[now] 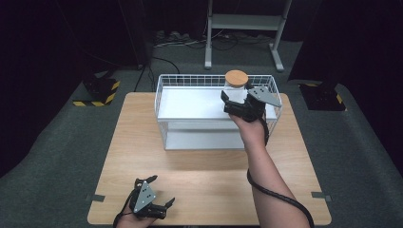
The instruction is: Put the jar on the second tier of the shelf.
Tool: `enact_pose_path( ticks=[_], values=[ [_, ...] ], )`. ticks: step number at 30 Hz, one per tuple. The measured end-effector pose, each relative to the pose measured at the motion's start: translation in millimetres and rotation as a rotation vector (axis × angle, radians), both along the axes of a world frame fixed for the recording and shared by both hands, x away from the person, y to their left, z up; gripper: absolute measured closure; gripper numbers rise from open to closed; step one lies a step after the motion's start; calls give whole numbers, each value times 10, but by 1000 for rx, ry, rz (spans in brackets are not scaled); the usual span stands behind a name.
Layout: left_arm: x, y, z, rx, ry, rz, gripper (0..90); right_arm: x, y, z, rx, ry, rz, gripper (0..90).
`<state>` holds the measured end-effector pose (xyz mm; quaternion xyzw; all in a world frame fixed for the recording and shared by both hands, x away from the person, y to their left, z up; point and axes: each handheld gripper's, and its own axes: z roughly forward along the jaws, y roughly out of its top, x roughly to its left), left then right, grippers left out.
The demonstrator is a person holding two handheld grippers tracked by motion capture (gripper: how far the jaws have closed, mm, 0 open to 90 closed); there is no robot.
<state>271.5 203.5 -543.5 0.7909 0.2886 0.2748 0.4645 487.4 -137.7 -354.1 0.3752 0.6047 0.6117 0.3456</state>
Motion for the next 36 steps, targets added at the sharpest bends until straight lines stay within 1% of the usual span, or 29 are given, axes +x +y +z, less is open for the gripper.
enact_pose_path(
  ticks=[1, 4, 6, 11, 13, 18, 21, 22, 23, 27, 28, 30, 31, 32, 34, 36],
  values=[
    [0, 0, 0, 0, 0, 0, 6, -8, -7, 4, 3, 3, -11, 0],
    [-2, -6, -1, 6, -3, -1, 6, -37, -28, 10, 8, 0, -13, 0],
    [-2, -6, 0, 11, -5, -3, 6, -70, -33, 6, -3, -8, -9, 0],
    [2, -5, -1, 5, -2, -2, 6, -138, -42, -12, -20, -14, 8, 0],
    [3, -5, -1, 7, -2, -1, 6, -204, -58, -31, -29, -17, 20, 0],
    [0, -16, -2, 16, -2, -1, 6, -310, -88, -51, -34, -27, 30, 0],
    [0, -20, -3, 21, -2, 0, 6, -381, -104, -71, -47, -37, 39, 0],
    [0, -20, -3, 21, -2, 0, 6, -381, -104, -71, -47, -37, 39, 0],
    [0, -22, -3, 22, -3, -1, 6, -433, -111, -90, -53, -35, 45, 0],
    [0, -24, -3, 25, -2, -3, 6, -536, -136, -134, -51, -38, 57, 0],
    [0, -24, -3, 25, -2, -3, 6, -536, -136, -134, -51, -38, 57, 0],
    [-1, -25, -3, 28, -3, -4, 6, -619, -156, -169, -58, -38, 65, 0],
    [-1, -25, -3, 28, -3, -4, 6, -619, -156, -169, -58, -38, 65, 0],
    [-2, -26, -3, 28, -3, -5, 6, -670, -166, -192, -62, -39, 69, 0],
    [-1, -25, -3, 27, -3, -6, 6, -714, -170, -217, -70, -37, 75, 0],
    [-2, -27, -4, 27, -2, -7, 6, -765, -171, -253, -84, -26, 80, 0]
  ],
)
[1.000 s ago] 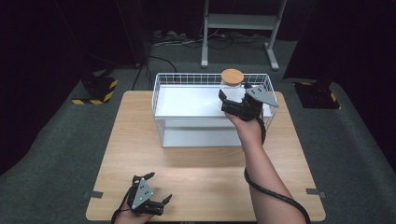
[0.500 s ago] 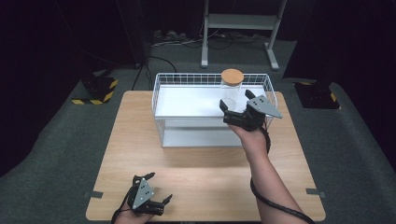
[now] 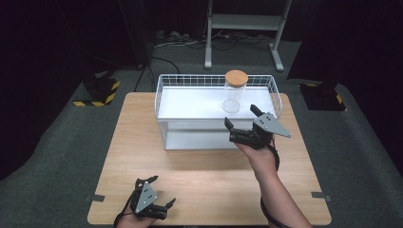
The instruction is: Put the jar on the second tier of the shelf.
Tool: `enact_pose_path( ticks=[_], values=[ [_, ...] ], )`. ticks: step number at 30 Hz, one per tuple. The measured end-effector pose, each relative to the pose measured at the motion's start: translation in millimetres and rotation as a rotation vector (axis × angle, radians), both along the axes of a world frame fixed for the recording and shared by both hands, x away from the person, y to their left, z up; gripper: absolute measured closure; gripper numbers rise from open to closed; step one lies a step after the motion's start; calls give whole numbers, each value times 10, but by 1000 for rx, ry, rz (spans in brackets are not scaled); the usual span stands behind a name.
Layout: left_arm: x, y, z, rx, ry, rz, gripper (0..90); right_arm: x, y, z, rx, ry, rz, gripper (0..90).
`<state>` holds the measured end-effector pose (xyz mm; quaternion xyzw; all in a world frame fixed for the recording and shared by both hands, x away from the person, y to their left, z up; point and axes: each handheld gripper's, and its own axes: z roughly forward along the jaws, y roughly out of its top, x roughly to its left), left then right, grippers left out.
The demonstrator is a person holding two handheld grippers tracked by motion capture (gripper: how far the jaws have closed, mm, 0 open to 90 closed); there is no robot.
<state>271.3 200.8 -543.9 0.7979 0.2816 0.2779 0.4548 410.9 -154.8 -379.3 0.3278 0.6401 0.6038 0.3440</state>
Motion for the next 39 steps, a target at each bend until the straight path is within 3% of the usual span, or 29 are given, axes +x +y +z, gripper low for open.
enact_pose_path(
  ticks=[10, 25, 33, 39],
  values=[
    [-1, -6, -1, 4, -1, -1, 6, -228, -23, -252, -61, 15, 8, 1],
    [-3, -9, -2, 7, -3, 1, 6, -517, -166, -789, -112, 108, 22, 2],
    [-4, -12, -3, 8, -5, 2, 6, -659, -214, -1047, -156, 151, 20, 2],
    [-5, -16, -3, 13, -6, 3, 6, -778, -243, -1259, -215, 173, 4, 2]
  ],
)
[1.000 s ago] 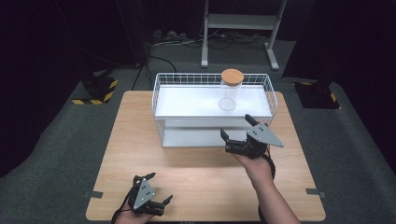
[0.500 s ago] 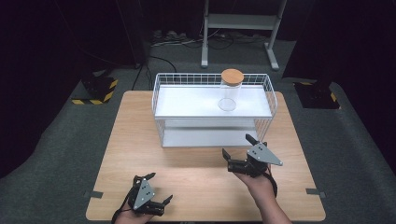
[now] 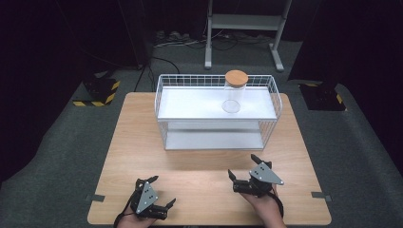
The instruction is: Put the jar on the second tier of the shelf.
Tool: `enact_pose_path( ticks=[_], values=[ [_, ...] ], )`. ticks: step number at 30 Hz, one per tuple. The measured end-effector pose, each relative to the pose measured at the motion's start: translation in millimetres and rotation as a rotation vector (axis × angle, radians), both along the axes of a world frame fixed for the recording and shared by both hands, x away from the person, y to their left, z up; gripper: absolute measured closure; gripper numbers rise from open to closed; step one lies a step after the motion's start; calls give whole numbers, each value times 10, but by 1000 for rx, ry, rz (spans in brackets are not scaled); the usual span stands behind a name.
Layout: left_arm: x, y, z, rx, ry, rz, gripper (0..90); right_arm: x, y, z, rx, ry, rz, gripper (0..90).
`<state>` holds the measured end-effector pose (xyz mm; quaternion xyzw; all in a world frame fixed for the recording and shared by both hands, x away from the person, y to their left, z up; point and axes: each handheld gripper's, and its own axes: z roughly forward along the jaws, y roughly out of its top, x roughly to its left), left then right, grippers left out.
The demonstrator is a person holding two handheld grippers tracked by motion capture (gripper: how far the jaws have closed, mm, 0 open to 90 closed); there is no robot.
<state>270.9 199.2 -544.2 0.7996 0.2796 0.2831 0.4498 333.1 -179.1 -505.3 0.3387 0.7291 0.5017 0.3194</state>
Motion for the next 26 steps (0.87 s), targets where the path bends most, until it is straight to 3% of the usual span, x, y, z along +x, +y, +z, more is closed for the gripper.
enact_pose_path(
  ticks=[7, 13, 15, 19, 26],
  values=[
    [2, 0, 0, -2, 2, 2, 6, -105, -73, -169, -33, 32, -17, 2],
    [1, -13, -1, 13, 1, 5, 6, -206, -208, -343, -99, 74, -51, 6],
    [0, -24, -2, 29, -2, 2, 6, -238, -226, -347, -121, 51, -59, 6],
    [-2, -29, -3, 35, -6, 5, 6, -249, -224, -355, -176, 64, -70, 5],
    [13, -17, -1, 19, 8, 14, 6, -270, -209, -361, -196, 47, -54, 3]
  ],
)
